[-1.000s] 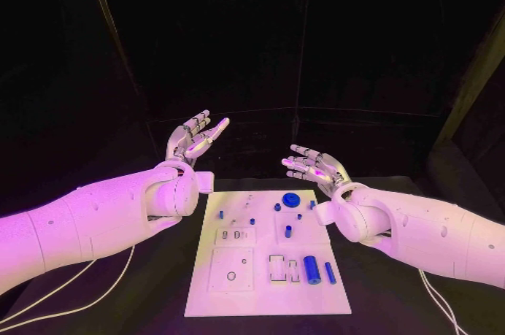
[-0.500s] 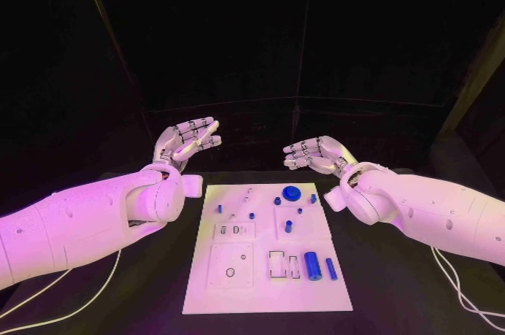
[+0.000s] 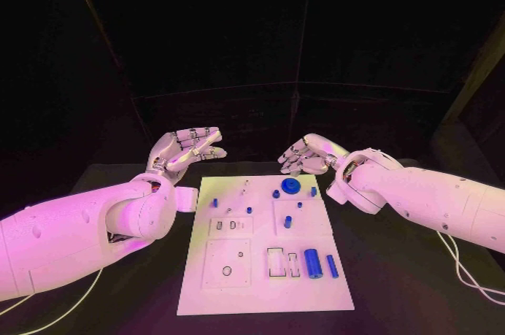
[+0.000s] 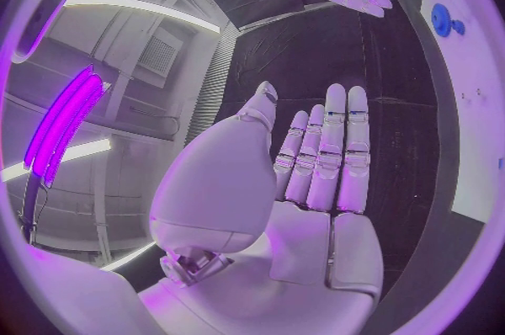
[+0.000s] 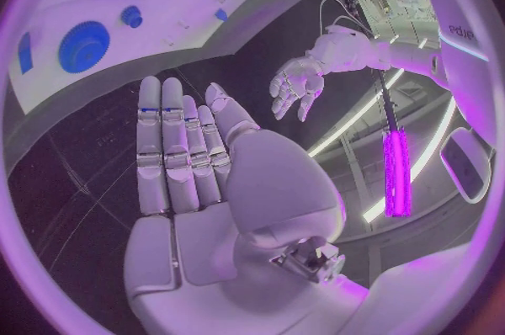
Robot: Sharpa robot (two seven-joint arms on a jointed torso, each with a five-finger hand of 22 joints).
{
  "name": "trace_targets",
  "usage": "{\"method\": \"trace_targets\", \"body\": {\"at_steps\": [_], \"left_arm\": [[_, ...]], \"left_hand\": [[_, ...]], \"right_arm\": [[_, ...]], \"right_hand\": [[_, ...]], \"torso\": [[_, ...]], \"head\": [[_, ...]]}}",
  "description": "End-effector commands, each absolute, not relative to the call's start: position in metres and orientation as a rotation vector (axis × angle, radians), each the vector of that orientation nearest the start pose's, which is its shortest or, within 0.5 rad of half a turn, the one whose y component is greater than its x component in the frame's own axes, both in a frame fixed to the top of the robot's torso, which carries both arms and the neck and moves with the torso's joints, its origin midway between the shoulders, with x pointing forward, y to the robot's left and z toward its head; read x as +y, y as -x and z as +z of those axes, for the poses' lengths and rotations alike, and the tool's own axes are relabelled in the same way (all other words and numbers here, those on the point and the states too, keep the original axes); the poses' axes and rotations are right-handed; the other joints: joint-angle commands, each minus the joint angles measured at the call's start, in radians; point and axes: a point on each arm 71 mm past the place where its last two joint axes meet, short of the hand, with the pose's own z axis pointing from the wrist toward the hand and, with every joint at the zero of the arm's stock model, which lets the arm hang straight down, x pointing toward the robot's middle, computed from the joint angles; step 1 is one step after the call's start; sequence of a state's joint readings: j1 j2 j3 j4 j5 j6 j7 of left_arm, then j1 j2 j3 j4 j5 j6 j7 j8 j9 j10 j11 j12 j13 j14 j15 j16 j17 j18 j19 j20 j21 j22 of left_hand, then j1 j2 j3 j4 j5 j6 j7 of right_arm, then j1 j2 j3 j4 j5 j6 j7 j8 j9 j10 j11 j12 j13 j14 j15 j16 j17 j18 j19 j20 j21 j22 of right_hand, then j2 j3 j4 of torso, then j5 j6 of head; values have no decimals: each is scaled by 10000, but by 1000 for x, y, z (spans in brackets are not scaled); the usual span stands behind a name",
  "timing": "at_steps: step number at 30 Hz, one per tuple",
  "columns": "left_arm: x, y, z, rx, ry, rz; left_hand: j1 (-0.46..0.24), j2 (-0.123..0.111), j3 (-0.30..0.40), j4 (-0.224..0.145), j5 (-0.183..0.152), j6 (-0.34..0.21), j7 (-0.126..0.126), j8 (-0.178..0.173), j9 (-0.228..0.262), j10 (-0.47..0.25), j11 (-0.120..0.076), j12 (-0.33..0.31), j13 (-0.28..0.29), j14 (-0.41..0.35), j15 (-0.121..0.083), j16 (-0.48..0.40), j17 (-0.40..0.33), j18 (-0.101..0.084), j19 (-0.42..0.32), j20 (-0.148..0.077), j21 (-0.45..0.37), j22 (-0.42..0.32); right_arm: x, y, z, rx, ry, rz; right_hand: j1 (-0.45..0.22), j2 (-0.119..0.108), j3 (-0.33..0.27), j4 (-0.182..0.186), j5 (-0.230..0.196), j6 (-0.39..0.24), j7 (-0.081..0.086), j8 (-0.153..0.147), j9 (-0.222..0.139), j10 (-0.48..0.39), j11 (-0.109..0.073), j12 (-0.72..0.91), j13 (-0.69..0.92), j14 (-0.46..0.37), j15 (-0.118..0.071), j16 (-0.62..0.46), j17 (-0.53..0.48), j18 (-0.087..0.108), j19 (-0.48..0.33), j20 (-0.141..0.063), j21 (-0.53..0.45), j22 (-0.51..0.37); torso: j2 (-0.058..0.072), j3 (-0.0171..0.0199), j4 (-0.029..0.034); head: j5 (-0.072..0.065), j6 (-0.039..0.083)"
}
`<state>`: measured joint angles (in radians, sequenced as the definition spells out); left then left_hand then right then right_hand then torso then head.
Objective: Assemble the parts on the task board
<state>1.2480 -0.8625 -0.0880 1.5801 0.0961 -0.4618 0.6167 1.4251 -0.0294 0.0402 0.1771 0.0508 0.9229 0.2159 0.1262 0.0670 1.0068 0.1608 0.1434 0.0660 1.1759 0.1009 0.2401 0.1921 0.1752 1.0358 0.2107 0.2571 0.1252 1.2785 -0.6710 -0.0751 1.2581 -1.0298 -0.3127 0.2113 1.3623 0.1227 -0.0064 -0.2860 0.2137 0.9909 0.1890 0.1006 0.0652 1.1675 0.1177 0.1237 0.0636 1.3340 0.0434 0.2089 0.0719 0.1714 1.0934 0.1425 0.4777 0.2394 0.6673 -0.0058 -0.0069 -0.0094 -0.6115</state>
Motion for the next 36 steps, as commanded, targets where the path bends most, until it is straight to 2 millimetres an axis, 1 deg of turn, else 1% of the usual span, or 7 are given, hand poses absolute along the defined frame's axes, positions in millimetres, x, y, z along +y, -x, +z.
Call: {"method": "trace_targets", "body": {"at_steps": [1, 3, 4, 7, 12, 24, 36], "left_arm": [[209, -479, -153, 11803, 10408, -16117], [207, -477, -153, 11866, 10408, -16223], [207, -477, -153, 11894, 10409, -16266], [205, -475, -153, 11974, 10415, -16388], [203, -473, -153, 12039, 10425, -16478], [201, -469, -151, 12142, 10440, -16624], [202, -469, -152, 12193, 10478, -16592]], "left_hand": [[-20, 94, 3, -71, -7, 71, -8, -12, -9, 93, -15, -52, 3, 110, -29, 21, 60, 80, 120, -34, 32, 4], [-24, 101, -4, -84, -7, 75, -8, -22, -10, 98, -14, -66, 2, 92, -25, -3, 70, 75, 118, -34, 17, -4], [-30, 105, -10, -91, -7, 77, -7, -29, -11, 101, -12, -75, 1, 80, -21, -18, 76, 73, 116, -34, 8, -9], [-37, 110, -15, -97, -7, 78, -5, -35, -12, 103, -10, -83, 0, 71, -18, -31, 83, 71, 114, -33, -2, -14], [-42, 110, -22, -103, -8, 74, 0, -44, -14, 102, -6, -92, -1, 66, -16, -42, 89, 69, 113, -32, -9, -19], [-73, 113, -57, -139, -8, 33, 30, -101, -23, 81, 16, -144, -6, 54, -2, -88, 128, 64, 116, -26, -48, -41], [-90, 117, -75, -154, -8, 19, 41, -123, -24, 66, 25, -169, -9, 51, 6, -109, 148, 62, 119, -22, -65, -51]], "right_arm": [[-175, -537, -166, 16519, 1816, 7694], [-172, -537, -166, 16568, 2388, 7150], [-170, -538, -165, 16580, 2647, 6896], [-165, -538, -166, 16635, 3363, 6182], [-159, -538, -165, 16609, 3984, 5569], [-149, -541, -163, 16632, 4514, 4974], [-142, -543, -165, 16793, 4703, 4974]], "right_hand": [[-353, -378, 209, -41, 92, 542, -319, -193, 15, 789, -392, -344, 15, 1792, -546, 1341, 394, 112, 953, -518, 1969, 1137], [-472, -406, 345, -55, 44, 594, -313, -291, 4, 784, -396, -523, 25, 1733, -555, 2270, 736, 79, 803, -542, 2397, 1430], [-525, -379, 428, -18, 26, 620, -315, -330, 5, 707, -506, -564, 22, 1838, -572, 3510, 1321, 89, 729, -565, 2619, 1581], [-685, -529, 581, -21, -16, 642, -277, -360, 7, 498, -370, -603, 15, 1719, -528, 5348, 2660, 89, 640, -540, 3271, 2007], [-727, -679, 922, -6, -12, 580, -219, -366, 4, 181, -279, -611, 8, 1587, -456, 7272, 4837, 72, 465, -460, 4161, 2724], [-818, -922, 1440, 34, -78, 331, -159, -373, 2, -436, -129, -607, 0, 1409, -318, 8961, 6765, -81, 454, -293, 5627, 4275], [-841, -944, 1691, 56, -100, 145, -157, -390, -9, -468, -118, -589, 5, 1410, -292, 9545, 7471, -148, 517, -251, 6172, 4872]], "torso": [[276, -8, 48], [346, -6, 63], [380, -6, 71], [502, -8, 105], [634, -12, 133], [837, -14, 138], [868, -16, 136]], "head": [[-11, 20], [-17, 27], [-19, 33], [-12, 15], [-46, 58], [-12, 80], [31, -49]]}}
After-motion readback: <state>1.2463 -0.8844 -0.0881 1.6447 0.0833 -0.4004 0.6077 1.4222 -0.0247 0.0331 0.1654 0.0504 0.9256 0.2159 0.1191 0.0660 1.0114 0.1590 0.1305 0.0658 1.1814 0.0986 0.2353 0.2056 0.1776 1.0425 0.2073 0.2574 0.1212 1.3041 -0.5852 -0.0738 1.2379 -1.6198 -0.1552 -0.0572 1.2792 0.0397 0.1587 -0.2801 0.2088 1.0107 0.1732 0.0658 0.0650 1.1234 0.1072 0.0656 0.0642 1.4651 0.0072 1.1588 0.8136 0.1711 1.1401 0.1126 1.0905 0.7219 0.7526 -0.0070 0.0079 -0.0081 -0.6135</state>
